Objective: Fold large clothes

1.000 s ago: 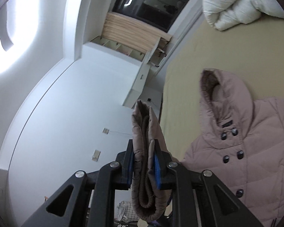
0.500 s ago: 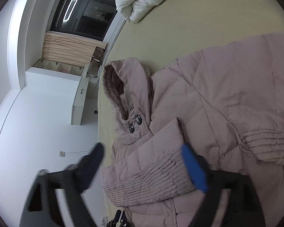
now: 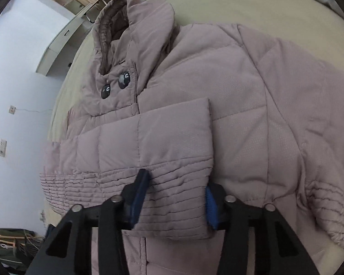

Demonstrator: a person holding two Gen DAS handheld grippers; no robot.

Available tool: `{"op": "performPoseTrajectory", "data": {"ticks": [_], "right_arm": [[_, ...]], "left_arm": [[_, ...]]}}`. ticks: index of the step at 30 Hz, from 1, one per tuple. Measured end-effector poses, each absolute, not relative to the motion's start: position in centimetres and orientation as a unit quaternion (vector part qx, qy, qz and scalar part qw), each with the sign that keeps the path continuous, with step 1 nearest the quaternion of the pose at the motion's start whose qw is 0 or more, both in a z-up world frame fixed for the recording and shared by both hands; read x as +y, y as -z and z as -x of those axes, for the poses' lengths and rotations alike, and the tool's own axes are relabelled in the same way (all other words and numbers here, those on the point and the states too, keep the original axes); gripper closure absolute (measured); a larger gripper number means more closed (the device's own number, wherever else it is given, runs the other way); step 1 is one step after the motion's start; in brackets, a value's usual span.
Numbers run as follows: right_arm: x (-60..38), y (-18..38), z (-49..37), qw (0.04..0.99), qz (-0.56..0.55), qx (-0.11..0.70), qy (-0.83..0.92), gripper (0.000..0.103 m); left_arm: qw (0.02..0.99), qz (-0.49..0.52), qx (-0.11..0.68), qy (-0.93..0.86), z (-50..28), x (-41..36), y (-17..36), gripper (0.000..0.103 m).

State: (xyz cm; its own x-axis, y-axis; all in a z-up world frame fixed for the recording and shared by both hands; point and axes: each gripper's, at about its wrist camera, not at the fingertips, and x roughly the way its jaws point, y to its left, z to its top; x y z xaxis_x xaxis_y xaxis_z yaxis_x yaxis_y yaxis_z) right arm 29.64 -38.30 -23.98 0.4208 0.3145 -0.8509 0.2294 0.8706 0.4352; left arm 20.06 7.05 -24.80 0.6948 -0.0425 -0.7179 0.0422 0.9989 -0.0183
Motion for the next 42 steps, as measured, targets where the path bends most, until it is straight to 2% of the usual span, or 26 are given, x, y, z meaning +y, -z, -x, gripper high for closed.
{"op": "performPoseTrajectory", "data": {"ticks": [1, 3, 9, 17, 21, 25, 27, 31, 32, 34, 35, 36, 39, 42], "right_arm": [[-38.3, 23.2, -29.5, 0.813, -0.239, 0.531, -0.026, 0.081], [-38.7, 21.3, -29.2, 0.829, -0.233, 0.508, -0.029, 0.088], [-43.0, 15.9, -28.5, 0.864, -0.252, 0.436, 0.007, 0.089], [-46.6, 19.8, -27.7, 0.843, -0.251, 0.471, 0.065, 0.089], [-47.2, 20.9, -27.9, 0.842, -0.252, 0.472, 0.07, 0.089], [-46.8, 21.6, -29.1, 0.844, -0.225, 0.481, 0.075, 0.087], [-46.8, 22.7, -29.8, 0.838, -0.222, 0.493, 0.076, 0.083], [-47.3, 23.5, -29.9, 0.829, -0.234, 0.502, 0.075, 0.081], [-47.2, 23.3, -29.9, 0.828, -0.234, 0.504, 0.078, 0.077], [-47.3, 22.7, -29.6, 0.823, -0.237, 0.51, 0.085, 0.061], [-47.3, 22.2, -29.4, 0.823, -0.237, 0.508, 0.09, 0.044], [-47.4, 21.4, -29.0, 0.83, -0.24, 0.494, 0.092, 0.036], [-46.9, 18.9, -27.9, 0.859, -0.219, 0.447, 0.125, 0.034], [-45.1, 18.1, -28.5, 0.876, -0.191, 0.433, 0.095, 0.036]], "left_arm": [[0.922, 0.01, 0.387, 0.022, -20.4, 7.3, 24.5, 0.072], [0.926, 0.025, 0.377, 0.019, -20.9, 7.9, 23.9, 0.072], [0.932, 0.03, 0.361, 0.028, -24.0, 7.1, 22.4, 0.072], [0.937, 0.001, 0.348, 0.035, -30.8, 3.7, 19.8, 0.072], [0.918, -0.032, 0.391, 0.046, -35.0, 1.5, 21.6, 0.072], [0.886, -0.06, 0.457, 0.045, -38.1, 0.5, 26.6, 0.071], [0.881, -0.04, 0.469, 0.049, -38.8, 1.1, 27.7, 0.067], [0.877, -0.03, 0.477, 0.057, -39.6, 1.4, 26.9, 0.067], [0.878, -0.023, 0.475, 0.058, -39.4, 1.6, 26.4, 0.067], [0.888, -0.016, 0.456, 0.053, -38.8, 1.7, 24.8, 0.068], [0.899, -0.019, 0.435, 0.051, -38.4, 1.6, 23.6, 0.068], [0.907, -0.026, 0.418, 0.05, -38.2, 1.3, 22.5, 0.068], [0.917, -0.054, 0.393, 0.051, -39.0, -0.3, 20.8, 0.068], [0.905, -0.076, 0.418, 0.034, -40.9, -1.2, 22.5, 0.068]]}}
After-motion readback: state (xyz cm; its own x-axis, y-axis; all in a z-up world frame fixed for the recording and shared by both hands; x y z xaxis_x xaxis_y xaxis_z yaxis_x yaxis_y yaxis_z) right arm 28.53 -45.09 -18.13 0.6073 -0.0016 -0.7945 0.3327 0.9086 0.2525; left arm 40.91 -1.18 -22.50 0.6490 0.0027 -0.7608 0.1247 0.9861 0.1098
